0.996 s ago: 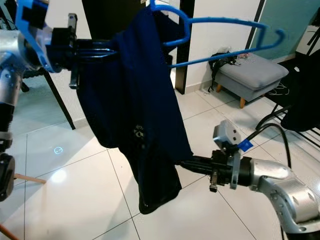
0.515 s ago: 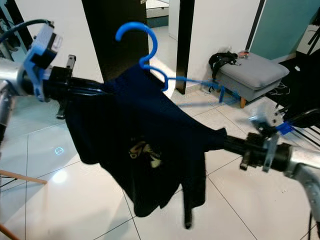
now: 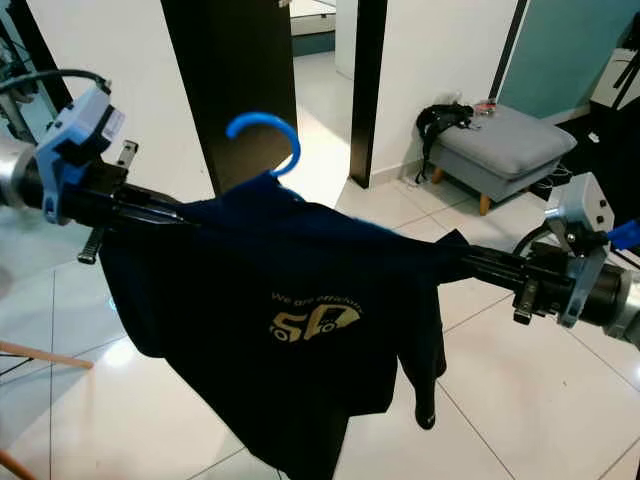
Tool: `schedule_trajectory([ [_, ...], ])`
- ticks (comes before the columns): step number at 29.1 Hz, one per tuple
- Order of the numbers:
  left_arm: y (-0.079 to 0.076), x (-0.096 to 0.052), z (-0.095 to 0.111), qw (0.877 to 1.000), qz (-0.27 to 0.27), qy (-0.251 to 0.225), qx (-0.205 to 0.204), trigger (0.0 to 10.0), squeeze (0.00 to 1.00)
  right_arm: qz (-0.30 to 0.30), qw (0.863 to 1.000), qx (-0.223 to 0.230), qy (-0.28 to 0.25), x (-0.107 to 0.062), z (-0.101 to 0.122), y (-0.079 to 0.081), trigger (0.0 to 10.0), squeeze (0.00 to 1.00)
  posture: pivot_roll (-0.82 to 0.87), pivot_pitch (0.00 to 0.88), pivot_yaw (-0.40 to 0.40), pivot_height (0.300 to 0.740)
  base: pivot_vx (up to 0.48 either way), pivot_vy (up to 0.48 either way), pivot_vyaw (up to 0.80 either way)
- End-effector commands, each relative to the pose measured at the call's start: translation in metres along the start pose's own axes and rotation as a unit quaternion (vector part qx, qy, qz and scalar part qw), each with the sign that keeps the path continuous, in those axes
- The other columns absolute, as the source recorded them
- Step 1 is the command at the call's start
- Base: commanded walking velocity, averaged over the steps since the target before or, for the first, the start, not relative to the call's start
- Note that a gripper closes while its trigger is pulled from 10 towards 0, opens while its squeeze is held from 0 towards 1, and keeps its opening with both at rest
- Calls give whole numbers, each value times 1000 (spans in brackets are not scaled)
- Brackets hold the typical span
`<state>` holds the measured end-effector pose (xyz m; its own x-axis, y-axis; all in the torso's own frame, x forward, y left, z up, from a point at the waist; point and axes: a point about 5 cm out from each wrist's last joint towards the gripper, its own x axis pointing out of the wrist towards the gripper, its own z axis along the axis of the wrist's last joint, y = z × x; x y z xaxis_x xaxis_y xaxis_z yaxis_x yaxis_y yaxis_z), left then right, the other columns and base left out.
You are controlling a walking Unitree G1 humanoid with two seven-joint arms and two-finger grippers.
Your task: Hang hanger
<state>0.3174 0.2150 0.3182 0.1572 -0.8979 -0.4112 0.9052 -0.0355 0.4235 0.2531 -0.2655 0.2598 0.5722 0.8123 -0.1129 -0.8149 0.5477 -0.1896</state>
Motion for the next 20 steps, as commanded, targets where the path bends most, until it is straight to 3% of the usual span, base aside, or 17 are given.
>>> schedule_trajectory([
  [1,0,-9,2,999,-4,35,14,10000,0,22,1000,-10,-2,2,6,4,0,0,5,67,13,740,0,0,0],
  [11,-9,-9,1,995,-58,85,18,10000,0,63,998,-13,4,6,10,7,0,0,4,68,15,740,0,0,0],
  [20,-9,2,3,986,-96,110,75,10000,0,141,990,-10,-19,16,25,17,0,0,5,70,13,740,0,0,0],
])
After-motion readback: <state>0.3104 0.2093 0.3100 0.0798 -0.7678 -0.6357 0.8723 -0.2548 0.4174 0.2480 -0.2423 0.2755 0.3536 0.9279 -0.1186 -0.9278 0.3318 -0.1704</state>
